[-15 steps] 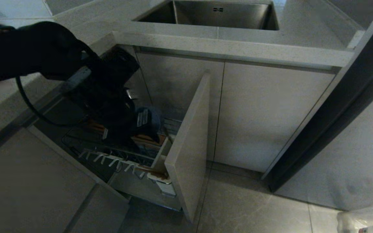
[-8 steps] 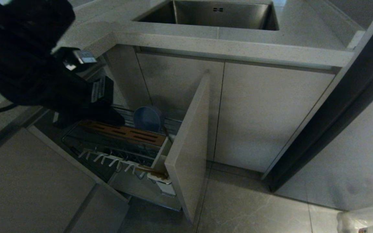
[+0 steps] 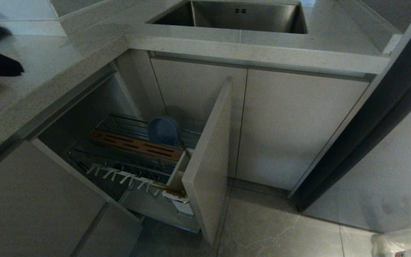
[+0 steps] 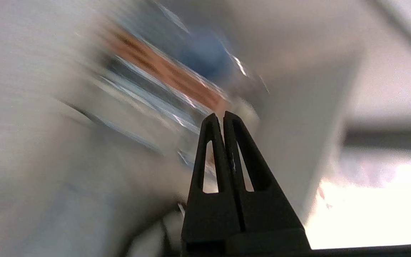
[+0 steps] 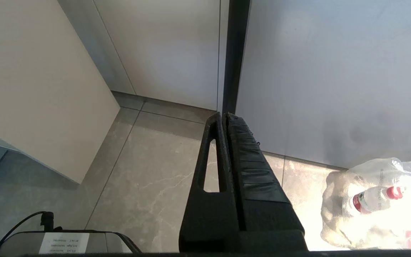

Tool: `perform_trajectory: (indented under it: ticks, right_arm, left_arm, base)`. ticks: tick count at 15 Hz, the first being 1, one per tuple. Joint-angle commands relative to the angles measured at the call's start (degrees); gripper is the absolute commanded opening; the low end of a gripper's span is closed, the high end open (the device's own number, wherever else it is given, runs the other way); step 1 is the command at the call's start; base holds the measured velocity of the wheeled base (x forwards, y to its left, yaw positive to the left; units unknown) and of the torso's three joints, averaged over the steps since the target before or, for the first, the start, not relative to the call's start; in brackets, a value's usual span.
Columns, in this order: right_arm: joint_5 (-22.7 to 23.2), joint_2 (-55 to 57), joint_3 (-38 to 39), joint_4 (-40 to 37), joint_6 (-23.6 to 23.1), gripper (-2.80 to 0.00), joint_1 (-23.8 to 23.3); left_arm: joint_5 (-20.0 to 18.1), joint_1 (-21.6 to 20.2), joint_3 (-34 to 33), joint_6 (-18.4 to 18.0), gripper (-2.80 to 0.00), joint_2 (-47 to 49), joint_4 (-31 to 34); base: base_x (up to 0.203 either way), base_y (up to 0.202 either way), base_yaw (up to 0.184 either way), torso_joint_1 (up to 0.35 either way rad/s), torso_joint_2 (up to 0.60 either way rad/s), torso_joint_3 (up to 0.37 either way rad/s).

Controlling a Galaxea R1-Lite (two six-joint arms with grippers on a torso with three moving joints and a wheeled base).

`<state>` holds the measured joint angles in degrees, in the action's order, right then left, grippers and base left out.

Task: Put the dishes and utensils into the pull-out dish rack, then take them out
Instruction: Pick up the fork and place it in the cupboard

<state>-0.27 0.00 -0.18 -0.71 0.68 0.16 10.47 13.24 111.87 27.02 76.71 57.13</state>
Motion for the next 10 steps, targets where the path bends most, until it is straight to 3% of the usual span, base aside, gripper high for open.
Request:
perform_trajectory:
  ticks: [1, 6, 8, 10]
  right_arm:
    - [-0.1, 0.0, 0.0, 0.0, 0.0, -2.80, 0.0]
    - [0.0, 0.0, 0.0, 0.0, 0.0, -2.80, 0.0]
    - [0.0, 0.0, 0.0, 0.0, 0.0, -2.80, 0.0]
    - [0.0, 0.0, 0.0, 0.0, 0.0, -2.80, 0.0]
  left_arm:
    - [0.9, -8.0, 0.0, -1.3, -2.80, -4.8, -1.4]
    - [1.2, -27.3, 0.0, -3.0, -2.80, -7.1, -2.8]
    - [0.8, -32.3, -0.1, -2.5, -2.80, -6.2, -2.1]
    - [0.4, -35.3, -0.1, 0.3, -2.80, -4.0, -0.9]
  base:
    - [0.000, 0.000, 0.000, 0.000, 0.00, 0.000]
    - [0.000, 0.000, 0.000, 0.000, 0.00, 0.000]
    - [0.000, 0.000, 0.000, 0.000, 0.00, 0.000]
    - [0.000, 0.000, 0.000, 0.000, 0.00, 0.000]
